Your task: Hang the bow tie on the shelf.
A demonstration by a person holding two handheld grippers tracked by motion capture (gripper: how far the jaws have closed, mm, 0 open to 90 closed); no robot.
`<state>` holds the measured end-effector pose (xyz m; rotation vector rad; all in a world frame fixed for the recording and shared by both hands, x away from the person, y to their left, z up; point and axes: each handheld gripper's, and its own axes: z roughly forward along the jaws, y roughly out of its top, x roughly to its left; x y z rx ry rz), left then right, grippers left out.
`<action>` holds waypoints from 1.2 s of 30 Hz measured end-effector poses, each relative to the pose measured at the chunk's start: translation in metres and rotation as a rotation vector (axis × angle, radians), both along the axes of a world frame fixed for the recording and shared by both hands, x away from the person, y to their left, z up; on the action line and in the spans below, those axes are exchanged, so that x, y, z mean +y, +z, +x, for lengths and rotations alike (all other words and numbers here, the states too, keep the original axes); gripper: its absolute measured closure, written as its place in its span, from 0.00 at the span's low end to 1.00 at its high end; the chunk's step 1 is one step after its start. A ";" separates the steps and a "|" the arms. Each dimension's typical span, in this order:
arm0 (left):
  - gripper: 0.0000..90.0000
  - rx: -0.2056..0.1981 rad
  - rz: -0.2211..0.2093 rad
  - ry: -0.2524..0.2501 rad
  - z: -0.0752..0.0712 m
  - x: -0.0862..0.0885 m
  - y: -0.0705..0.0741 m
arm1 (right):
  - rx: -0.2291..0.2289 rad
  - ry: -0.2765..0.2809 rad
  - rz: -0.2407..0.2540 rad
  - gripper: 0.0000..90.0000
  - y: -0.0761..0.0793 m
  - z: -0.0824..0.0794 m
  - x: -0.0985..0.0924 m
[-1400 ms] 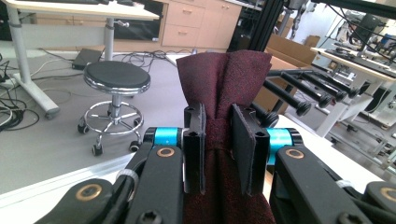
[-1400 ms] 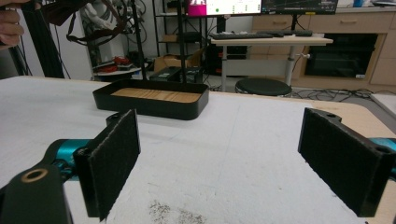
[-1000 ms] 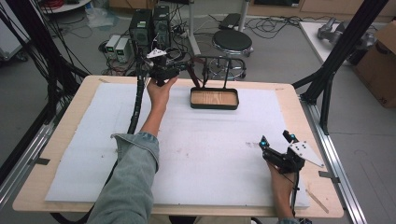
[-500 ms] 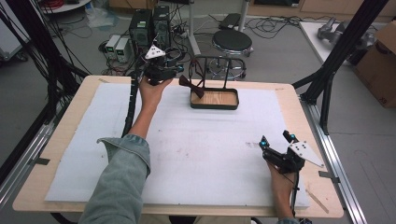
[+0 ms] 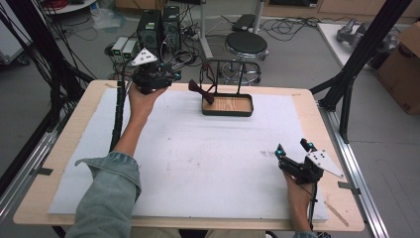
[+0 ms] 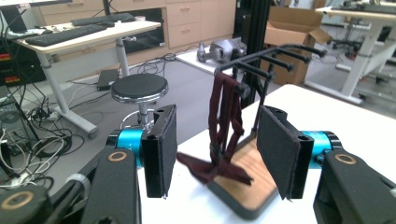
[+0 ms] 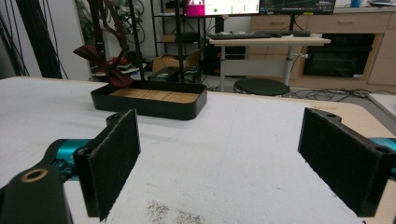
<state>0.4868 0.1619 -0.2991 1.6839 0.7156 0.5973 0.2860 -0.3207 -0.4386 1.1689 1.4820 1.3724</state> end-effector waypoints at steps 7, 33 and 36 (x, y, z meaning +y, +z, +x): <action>0.42 -0.012 -0.007 -0.009 -0.018 0.022 0.005 | 0.002 -0.003 0.001 0.13 0.000 0.000 0.000; 0.18 -0.020 -0.041 0.046 -0.088 0.089 -0.007 | -0.005 -0.012 -0.015 0.13 0.000 0.000 0.001; 0.18 -0.021 -0.048 0.054 -0.098 0.094 -0.013 | -0.006 -0.015 -0.012 0.13 0.000 0.000 0.001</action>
